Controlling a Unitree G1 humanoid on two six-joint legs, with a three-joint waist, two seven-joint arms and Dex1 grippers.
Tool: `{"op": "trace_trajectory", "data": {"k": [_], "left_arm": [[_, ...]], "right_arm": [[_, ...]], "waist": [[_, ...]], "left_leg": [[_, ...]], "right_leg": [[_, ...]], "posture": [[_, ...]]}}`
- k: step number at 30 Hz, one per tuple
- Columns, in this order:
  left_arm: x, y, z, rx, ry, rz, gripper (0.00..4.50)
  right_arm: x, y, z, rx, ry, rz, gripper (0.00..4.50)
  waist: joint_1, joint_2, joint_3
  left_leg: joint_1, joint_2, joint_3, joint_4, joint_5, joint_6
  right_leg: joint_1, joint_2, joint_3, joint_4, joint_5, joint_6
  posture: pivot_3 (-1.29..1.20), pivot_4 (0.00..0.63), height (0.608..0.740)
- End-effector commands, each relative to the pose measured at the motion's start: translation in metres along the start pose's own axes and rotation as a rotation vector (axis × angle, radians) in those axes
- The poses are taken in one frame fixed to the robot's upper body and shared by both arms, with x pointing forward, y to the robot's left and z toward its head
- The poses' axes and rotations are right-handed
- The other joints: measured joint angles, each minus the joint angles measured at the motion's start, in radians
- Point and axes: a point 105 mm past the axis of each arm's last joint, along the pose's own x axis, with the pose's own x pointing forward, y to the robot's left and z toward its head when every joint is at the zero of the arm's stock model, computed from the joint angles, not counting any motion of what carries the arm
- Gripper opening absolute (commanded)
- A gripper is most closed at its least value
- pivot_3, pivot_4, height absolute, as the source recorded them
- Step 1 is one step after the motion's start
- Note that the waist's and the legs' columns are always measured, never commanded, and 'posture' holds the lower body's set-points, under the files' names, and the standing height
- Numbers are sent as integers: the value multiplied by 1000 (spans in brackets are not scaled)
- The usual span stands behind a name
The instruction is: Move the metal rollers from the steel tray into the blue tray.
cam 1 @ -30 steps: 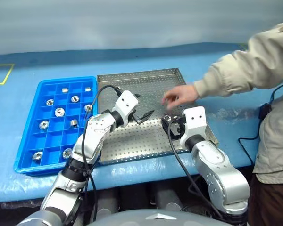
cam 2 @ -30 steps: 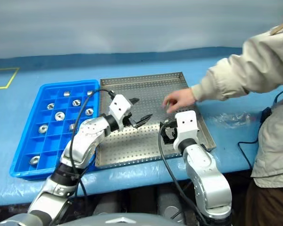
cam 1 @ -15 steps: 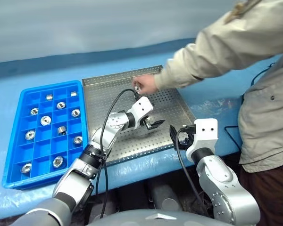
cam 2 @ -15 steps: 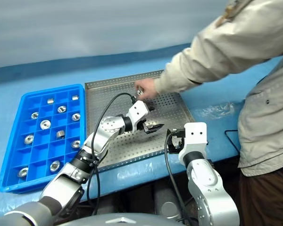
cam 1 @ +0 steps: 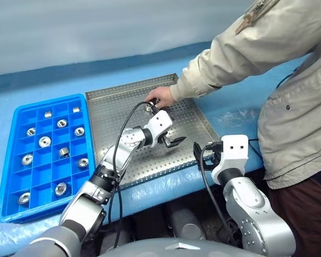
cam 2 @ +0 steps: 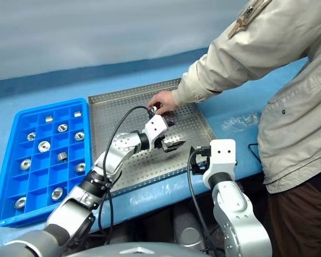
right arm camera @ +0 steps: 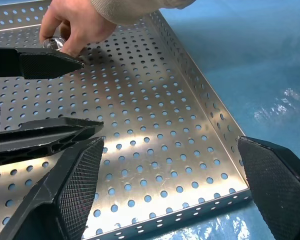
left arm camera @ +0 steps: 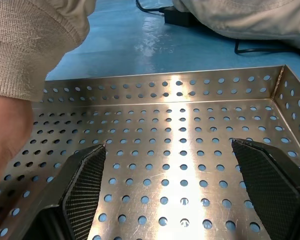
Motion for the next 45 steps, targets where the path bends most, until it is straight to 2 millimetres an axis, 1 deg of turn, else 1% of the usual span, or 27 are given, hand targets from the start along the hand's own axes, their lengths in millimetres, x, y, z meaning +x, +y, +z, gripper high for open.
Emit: {"op": "trace_trajectory", "data": {"k": [1, 16, 17, 19, 23, 29, 32, 35, 40, 43, 45], "left_arm": [[-3, 11, 24, 42, -80, 42, 4393], [-3, 19, 34, 64, -106, 61, 4393], [-2, 24, 35, 68, -110, 89, 4393], [1, 40, 40, 65, -115, 178, 4393], [10, 67, 49, 69, -105, 301, 4393], [26, 92, 53, 50, -51, 390, 4393], [31, 100, 48, 20, -4, 430, 4393], [33, 105, 37, -25, 49, 466, 4393], [30, 109, 17, -63, 119, 531, 4393], [26, 112, 9, -41, 154, 570, 4393], [23, 113, 2, -80, 165, 597, 4393]], "right_arm": [[0, 3, 7, -2, -30, 16, 4493], [2, 8, 9, -3, -34, 31, 4493], [2, 8, 9, -4, -35, 31, 4493], [2, 8, 9, -4, -36, 30, 4493], [3, 8, 10, -7, -37, 29, 4493], [4, 9, 9, -10, -35, 30, 4493], [3, 8, 9, -9, -36, 21, 4493], [0, 6, 8, -3, -38, 2, 4493], [-2, 2, 8, 3, -40, -24, 4493], [-2, 2, 8, 2, -41, -27, 4493], [-3, 2, 8, 2, -40, -29, 4493]], "waist": [[1, 0, 0], [8, 0, 0], [8, 0, 0], [9, 0, 0], [10, -1, 0], [7, -1, 0], [2, -1, 1], [-6, -1, 1], [-26, -1, 1], [-39, -2, 1], [-47, -2, 1]], "left_leg": [[0, 0, 0, 0, 0, 0], [0, 0, 1, 0, 0, 0], [0, 0, 1, 0, 0, 0], [0, 0, 1, 0, 0, 0], [-1, -2, 1, 0, 1, 3], [-2, -4, 1, 0, 1, 4], [-3, -4, 2, -1, 1, 6], [-3, -4, 2, -1, 0, 6], [-2, -4, 3, -1, 0, 7], [-3, -4, 3, -1, 0, 7], [-2, -4, 3, -1, 0, 7]], "right_leg": [[0, 0, 0, 0, 0, 0], [0, 0, 1, 0, 0, 1], [0, 0, 1, 0, 0, 1], [0, 0, 1, 0, 0, 1], [0, 0, 3, 0, 2, 3], [0, 0, 3, -3, 3, 5], [0, 0, 3, -5, 3, 6], [0, -1, 4, -5, 3, 7], [0, -1, 4, -5, 3, 7], [0, -1, 4, -5, 3, 8], [0, -2, 5, -5, 3, 8]], "posture": [[-313, 150, 740], [-320, 150, 740], [-320, 150, 740], [-323, 150, 740], [-323, 150, 740], [-342, 150, 740], [-366, 150, 740], [-380, 150, 740], [-404, 150, 740], [-409, 150, 740], [-408, 150, 740]]}}
